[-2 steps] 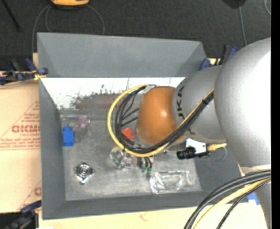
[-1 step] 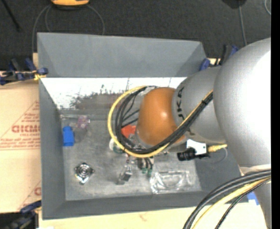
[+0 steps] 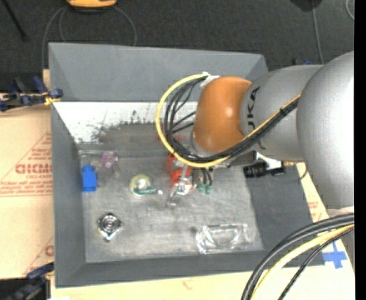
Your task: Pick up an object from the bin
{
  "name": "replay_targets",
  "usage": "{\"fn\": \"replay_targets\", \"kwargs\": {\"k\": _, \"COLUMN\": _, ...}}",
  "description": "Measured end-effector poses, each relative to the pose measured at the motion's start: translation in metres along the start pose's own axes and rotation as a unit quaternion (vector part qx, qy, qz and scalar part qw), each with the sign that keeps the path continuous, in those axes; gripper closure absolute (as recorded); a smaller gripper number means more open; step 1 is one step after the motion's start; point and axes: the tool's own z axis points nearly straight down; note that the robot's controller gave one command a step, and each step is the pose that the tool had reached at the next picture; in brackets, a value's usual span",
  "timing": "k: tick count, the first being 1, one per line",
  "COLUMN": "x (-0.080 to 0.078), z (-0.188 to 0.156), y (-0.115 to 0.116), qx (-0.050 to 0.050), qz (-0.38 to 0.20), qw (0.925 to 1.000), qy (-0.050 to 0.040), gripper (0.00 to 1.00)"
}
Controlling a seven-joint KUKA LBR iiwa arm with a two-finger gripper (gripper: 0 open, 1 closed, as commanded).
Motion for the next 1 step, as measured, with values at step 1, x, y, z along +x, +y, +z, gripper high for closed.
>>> {"fn": "replay_targets", "kwargs": {"k": 1, "x": -0.0212, "z": 0.0323, "y": -0.0088, "qx": 0.000, "qz": -0.021, "qw": 0.9998, "qy": 0.0015, "gripper": 0.00}}
